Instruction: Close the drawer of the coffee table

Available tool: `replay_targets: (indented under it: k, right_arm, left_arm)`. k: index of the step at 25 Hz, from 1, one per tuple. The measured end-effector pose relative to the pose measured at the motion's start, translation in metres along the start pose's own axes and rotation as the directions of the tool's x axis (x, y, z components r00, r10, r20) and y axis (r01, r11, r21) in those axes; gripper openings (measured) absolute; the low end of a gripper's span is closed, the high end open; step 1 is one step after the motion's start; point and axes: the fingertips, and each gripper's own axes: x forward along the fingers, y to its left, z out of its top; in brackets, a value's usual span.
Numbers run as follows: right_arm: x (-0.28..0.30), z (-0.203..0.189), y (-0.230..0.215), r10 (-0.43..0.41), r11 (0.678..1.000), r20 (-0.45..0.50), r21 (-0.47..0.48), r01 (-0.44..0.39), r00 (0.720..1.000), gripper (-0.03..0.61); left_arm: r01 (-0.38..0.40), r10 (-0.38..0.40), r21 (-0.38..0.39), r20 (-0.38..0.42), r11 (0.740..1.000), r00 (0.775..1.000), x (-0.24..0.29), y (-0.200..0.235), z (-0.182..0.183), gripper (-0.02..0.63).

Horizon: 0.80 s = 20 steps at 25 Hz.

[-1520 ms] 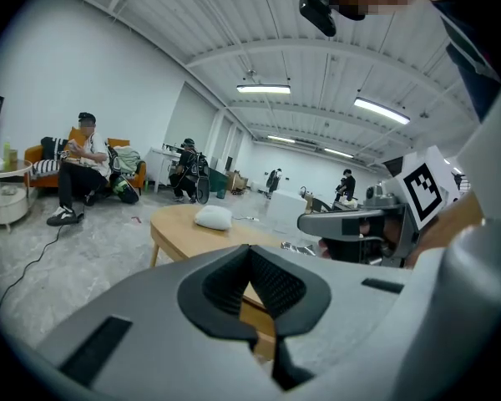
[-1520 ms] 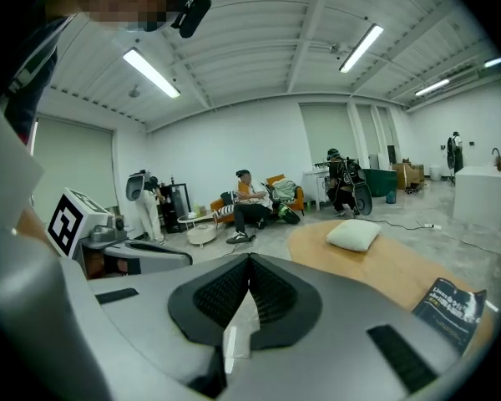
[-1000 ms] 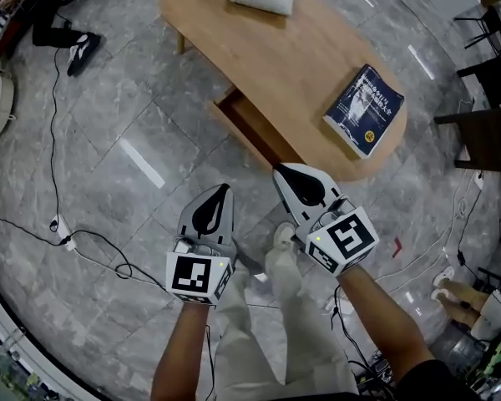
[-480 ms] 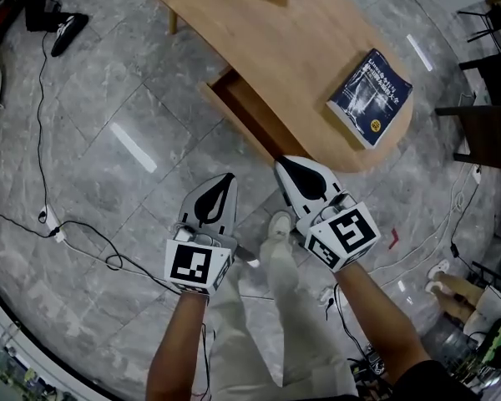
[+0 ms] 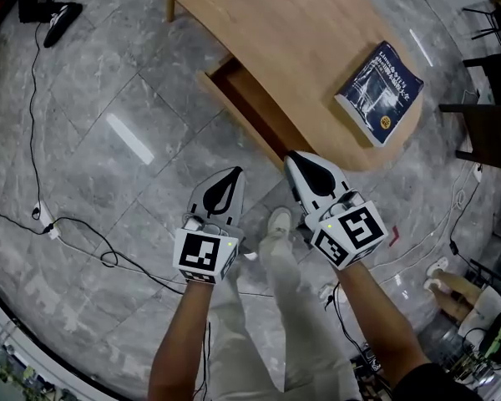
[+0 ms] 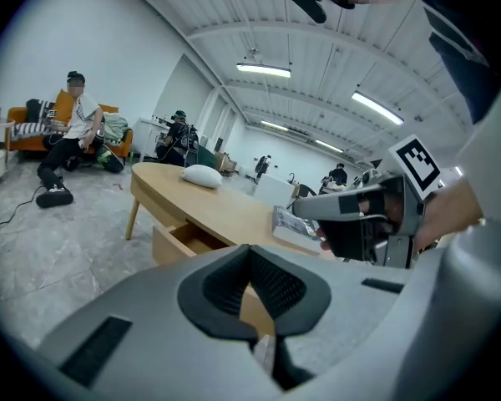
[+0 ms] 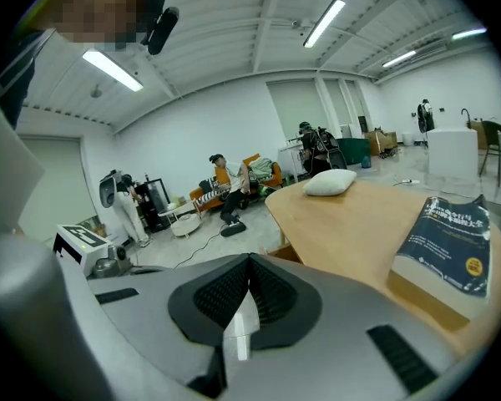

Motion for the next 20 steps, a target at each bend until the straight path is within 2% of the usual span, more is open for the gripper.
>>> replay_targets:
  k: [8, 20]
  right_arm:
    - [0.007, -0.019, -0.011, 0.001, 1.000, -0.024, 0.006, 0.000, 1.000, 0.014]
    - [0.011, -0.035, -0.024, 0.015, 1.000, -0.052, 0.010, -0.014, 0.999, 0.014]
  left_arm:
    - [0.023, -0.023, 0.021, -0.036, 1.000, 0.999, 0.020, 0.005, -0.028, 0.002]
    - [0.014, -0.008, 0.052, -0.106, 0.999, 0.994, 0.050, 0.020, -0.068, 0.002]
